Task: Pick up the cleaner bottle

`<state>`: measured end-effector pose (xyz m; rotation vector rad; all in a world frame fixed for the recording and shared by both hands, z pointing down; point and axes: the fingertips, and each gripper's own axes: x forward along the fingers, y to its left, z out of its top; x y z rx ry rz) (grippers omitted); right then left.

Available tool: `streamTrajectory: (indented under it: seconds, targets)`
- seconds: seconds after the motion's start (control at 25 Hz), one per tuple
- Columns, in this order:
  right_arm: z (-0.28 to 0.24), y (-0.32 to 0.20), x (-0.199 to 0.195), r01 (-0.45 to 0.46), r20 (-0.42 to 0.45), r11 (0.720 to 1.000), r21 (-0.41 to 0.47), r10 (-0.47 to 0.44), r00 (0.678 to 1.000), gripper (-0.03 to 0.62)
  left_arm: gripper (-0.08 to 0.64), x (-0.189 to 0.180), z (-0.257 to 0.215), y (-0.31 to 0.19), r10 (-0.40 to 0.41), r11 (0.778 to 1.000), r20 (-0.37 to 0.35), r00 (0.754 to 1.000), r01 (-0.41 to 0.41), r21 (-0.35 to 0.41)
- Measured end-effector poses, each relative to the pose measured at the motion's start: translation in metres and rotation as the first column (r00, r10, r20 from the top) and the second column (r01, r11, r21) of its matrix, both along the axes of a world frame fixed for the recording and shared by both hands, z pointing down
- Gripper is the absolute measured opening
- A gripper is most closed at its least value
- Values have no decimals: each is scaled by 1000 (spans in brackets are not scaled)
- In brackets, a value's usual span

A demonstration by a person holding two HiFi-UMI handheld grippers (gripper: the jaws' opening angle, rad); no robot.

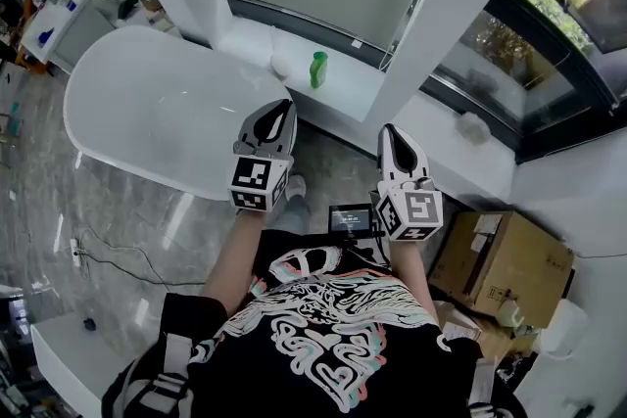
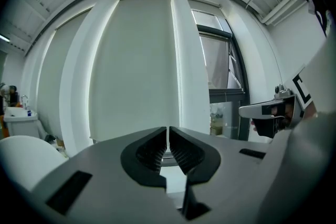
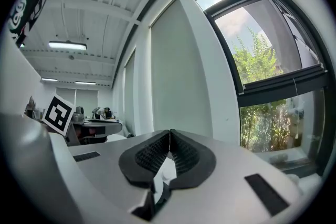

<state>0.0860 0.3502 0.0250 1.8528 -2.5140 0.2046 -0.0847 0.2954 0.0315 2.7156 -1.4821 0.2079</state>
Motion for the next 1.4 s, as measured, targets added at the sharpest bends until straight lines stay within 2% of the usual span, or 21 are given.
streamTrajectory:
  seconds: [0.28, 0.8, 0.96, 1.12, 1.4]
  targets:
    - [3, -80, -5, 0, 9, 1000, -17, 0, 1000, 26, 30, -2, 7, -83, 5, 1000, 14, 1000, -4, -22]
    - [19, -198, -14, -68, -6, 995, -78, 68, 998, 26, 29, -18, 21, -215, 43, 998, 22, 999, -42, -51]
    - [29, -220, -13, -98, -6, 989, -108, 98, 995, 26, 29, -15, 28, -245, 69, 996, 19, 997, -68, -63]
    - [36, -244, -14, -123, 43, 985, -120, 129, 991, 26, 29, -17, 27, -272, 83, 995, 2, 997, -83, -49]
    - [43, -264, -18, -121, 61, 984, -134, 130, 990, 26, 29, -2, 38, -293, 121, 990, -1, 993, -121, -66]
